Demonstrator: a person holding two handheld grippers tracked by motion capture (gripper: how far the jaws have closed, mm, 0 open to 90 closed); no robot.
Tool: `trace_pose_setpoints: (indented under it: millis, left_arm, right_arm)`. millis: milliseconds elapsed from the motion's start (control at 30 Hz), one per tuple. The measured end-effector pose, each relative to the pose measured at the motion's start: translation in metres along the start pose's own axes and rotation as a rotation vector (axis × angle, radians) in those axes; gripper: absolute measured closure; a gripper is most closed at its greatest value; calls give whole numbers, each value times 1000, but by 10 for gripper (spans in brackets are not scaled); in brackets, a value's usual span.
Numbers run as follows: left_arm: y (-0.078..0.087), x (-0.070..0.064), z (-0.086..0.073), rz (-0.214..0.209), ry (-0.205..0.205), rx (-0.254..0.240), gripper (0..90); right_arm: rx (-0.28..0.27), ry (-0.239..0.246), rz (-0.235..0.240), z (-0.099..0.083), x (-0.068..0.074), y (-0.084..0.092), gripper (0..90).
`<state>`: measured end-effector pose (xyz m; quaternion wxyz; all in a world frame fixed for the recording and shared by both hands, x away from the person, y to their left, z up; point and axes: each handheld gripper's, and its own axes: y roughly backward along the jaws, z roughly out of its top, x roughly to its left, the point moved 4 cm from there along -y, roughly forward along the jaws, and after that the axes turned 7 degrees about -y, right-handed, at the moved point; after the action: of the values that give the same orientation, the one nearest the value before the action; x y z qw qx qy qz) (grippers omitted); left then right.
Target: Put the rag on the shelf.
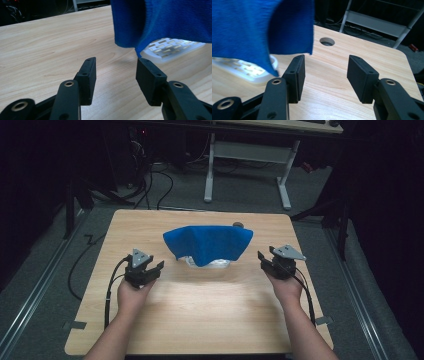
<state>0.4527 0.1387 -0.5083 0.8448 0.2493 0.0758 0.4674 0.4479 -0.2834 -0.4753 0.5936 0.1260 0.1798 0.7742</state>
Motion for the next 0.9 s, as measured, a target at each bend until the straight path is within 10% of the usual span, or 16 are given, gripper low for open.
trace_pose_setpoints:
  millis: [333,700,900]
  left_arm:
    - [28,-23,-20,-55,-3,-1,501]
    - [72,-89,-68,-166,-50,40,484]
    - [72,-113,-66,-190,-155,56,472]
  right_arm:
    - [-40,15,36,-16,11,36,404]
    - [13,-14,57,-94,38,99,390]
    - [45,29,80,-106,52,111,390]
